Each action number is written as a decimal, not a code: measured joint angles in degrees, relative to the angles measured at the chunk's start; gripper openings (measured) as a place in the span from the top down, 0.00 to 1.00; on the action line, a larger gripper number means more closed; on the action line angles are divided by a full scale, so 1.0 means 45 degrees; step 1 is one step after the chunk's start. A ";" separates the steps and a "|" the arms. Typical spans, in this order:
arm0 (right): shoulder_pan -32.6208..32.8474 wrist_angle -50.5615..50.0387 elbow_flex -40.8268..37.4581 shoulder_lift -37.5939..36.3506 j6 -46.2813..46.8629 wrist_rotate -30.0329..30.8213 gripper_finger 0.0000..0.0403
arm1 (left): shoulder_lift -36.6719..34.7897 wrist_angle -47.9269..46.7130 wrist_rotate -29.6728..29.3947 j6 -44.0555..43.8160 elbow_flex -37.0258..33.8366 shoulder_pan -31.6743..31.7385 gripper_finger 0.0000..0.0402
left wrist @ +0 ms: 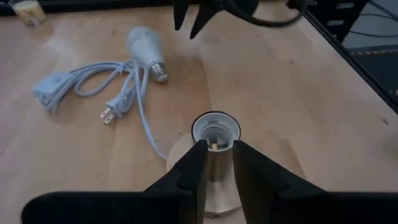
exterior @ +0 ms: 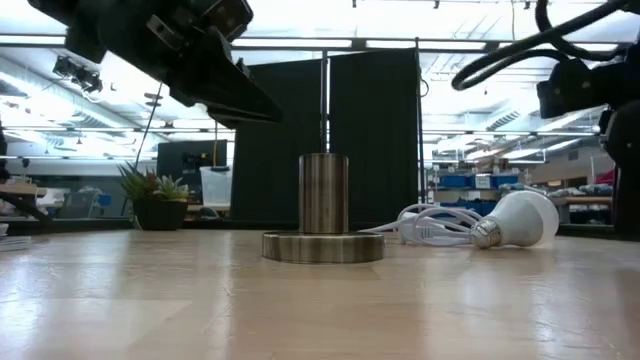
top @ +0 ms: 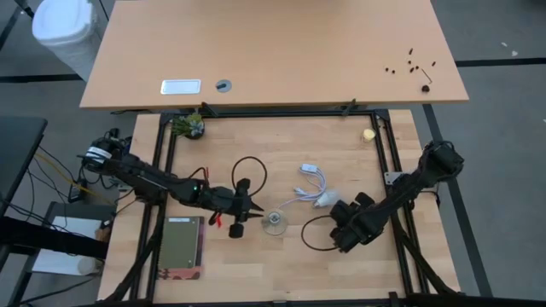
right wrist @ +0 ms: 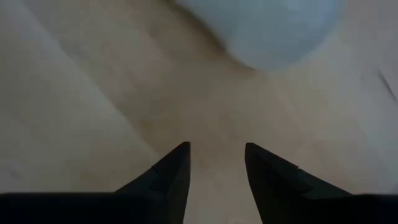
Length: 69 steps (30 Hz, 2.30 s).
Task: Screw lightbulb
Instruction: Insert the lightbulb into the lamp
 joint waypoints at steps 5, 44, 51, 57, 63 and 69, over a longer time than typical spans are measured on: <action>0.0512 0.1240 -0.1528 -0.1482 0.1044 0.0262 0.59 | 0.0010 0.0028 -0.1238 0.0506 0.0001 -0.1058 0.80; -0.1847 0.2408 -0.1766 -0.4434 -0.7327 0.1008 0.34 | 0.1807 -0.1666 -0.1927 -0.0924 0.4188 0.1585 0.74; -0.0398 0.2186 -0.1766 -0.4434 -0.3696 0.1899 0.34 | 0.4176 -0.1705 -0.0906 -0.0889 0.6378 0.1780 0.72; 0.1938 0.1614 -0.1766 -0.4572 -0.0385 0.3388 0.34 | 0.6537 -0.2245 -0.0440 -0.0281 0.8903 0.1797 0.62; 0.3820 0.1414 -0.1766 -0.4910 0.1075 0.5383 0.34 | 0.8018 -0.3023 0.0103 -0.0214 1.0866 0.2001 0.56; 0.4352 0.1437 -0.1766 -0.5347 0.1008 0.6749 0.34 | 0.8859 -0.3020 0.0834 -0.0618 1.1795 0.2224 0.55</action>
